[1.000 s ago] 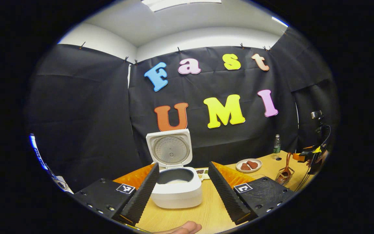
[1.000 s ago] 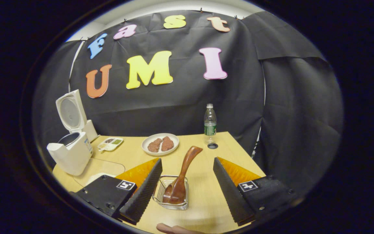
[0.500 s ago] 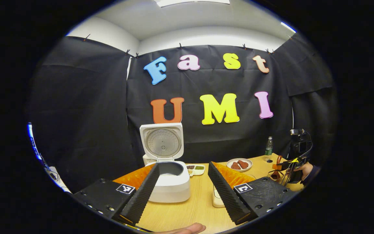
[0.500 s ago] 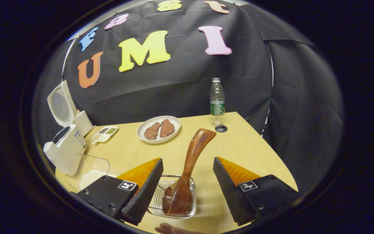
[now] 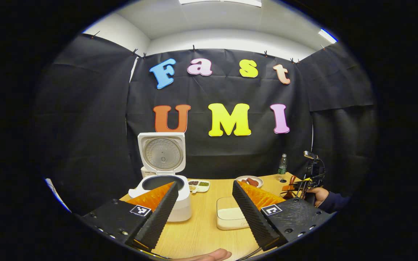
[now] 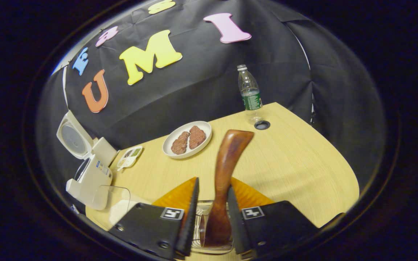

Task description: Close the left gripper, press the button to open the rice cooker; take a wooden spoon from the chopstick holder with the right hand, scoop a spoonful of rice and pour it into the rice cooker, then put the wooden spoon back into the chopstick holder.

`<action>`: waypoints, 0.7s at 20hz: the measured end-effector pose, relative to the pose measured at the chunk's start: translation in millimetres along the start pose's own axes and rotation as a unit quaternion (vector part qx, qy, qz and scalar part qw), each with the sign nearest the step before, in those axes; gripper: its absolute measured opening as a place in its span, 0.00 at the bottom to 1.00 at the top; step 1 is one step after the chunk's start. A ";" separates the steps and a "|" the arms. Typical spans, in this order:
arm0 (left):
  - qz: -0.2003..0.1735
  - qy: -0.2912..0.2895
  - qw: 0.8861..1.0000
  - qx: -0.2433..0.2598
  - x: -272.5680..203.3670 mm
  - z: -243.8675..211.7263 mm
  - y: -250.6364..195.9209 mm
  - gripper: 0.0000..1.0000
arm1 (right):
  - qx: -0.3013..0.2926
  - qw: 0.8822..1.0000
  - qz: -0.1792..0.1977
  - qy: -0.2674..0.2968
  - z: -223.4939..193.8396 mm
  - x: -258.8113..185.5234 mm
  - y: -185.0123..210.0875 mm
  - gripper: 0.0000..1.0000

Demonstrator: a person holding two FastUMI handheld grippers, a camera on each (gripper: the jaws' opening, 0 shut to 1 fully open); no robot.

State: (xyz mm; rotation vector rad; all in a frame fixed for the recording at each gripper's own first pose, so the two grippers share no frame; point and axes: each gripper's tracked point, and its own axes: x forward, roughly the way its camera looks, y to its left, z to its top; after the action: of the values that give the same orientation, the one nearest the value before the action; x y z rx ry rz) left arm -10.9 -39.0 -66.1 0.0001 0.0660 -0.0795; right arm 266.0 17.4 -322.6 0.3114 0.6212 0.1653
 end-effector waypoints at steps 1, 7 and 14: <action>-0.009 0.003 1.000 -0.008 2.8 -0.7 -5.6 0.95 | 0.010 1.000 -0.001 0.003 -0.6 2.5 -6.4 0.36; -0.022 0.007 1.000 -0.011 8.6 -13.2 -7.0 0.95 | -0.008 0.999 0.019 -0.040 9.7 -35.5 -2.3 0.09; -0.014 -0.001 1.000 -0.025 8.1 -16.4 18.2 0.95 | -0.064 0.986 -0.009 -0.155 43.3 -102.8 23.7 0.14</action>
State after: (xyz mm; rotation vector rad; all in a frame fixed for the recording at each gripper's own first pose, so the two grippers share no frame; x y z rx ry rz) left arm -2.5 -21.4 -83.0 -0.0515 0.0661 -0.1067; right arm 207.9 4.3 -225.3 0.2018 0.3033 0.1342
